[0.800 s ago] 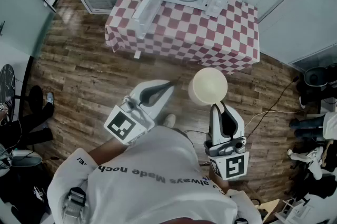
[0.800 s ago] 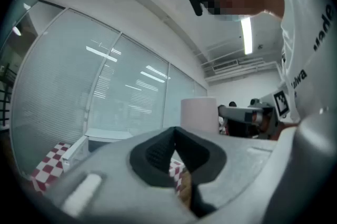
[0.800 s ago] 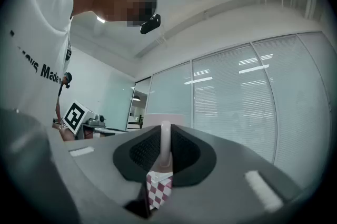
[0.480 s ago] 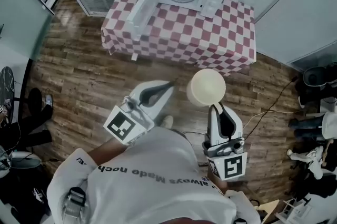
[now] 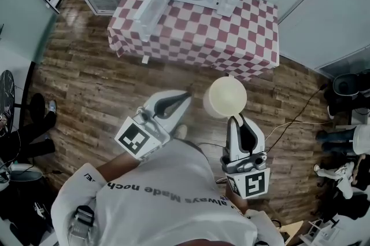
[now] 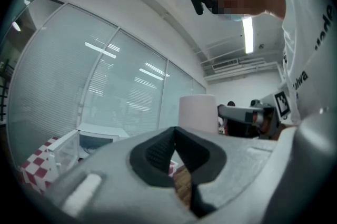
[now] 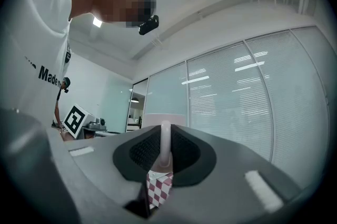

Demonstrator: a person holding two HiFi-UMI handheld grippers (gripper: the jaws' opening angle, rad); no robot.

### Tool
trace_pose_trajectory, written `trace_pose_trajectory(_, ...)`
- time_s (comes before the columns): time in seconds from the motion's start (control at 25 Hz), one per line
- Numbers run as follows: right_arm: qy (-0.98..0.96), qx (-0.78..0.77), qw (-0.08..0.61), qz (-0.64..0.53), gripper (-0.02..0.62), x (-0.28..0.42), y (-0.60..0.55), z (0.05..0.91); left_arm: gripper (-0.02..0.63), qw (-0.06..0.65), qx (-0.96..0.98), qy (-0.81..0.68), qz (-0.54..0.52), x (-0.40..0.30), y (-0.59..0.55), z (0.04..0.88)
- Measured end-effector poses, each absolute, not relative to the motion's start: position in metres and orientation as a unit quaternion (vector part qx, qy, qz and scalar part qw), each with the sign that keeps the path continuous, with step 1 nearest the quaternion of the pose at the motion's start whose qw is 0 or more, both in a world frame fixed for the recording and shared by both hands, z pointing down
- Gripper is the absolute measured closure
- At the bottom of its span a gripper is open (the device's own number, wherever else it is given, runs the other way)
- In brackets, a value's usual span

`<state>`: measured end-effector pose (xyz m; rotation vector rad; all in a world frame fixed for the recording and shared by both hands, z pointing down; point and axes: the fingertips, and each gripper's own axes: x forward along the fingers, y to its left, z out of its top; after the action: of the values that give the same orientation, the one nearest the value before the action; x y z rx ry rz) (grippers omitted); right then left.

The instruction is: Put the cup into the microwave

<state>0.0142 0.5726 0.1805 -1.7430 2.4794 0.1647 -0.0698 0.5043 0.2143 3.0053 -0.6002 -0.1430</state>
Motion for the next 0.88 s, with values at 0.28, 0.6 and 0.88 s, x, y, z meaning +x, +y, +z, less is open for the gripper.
trace_pose_trajectory(0.28, 0.817, -0.572, 0.054, 0.051, 0.557, 0.018, 0.564, 0.185, 0.601, 0.037, 0.978, -0.202, -0.042, -0.069, 0.497, 0.217)
trace_pose_trajectory(0.6, 0.820, -0.567, 0.051, 0.054, 0.557, 0.008, 0.530, 0.186, 0.603, 0.039, 0.976, -0.210, -0.050, -0.080, 0.464, 0.217)
trace_pose_trajectory(0.88, 0.825, -0.561, 0.046, 0.054, 0.557, -0.007, 0.467, 0.187, 0.601, 0.042, 0.973, -0.221, -0.058, -0.097, 0.398, 0.217)
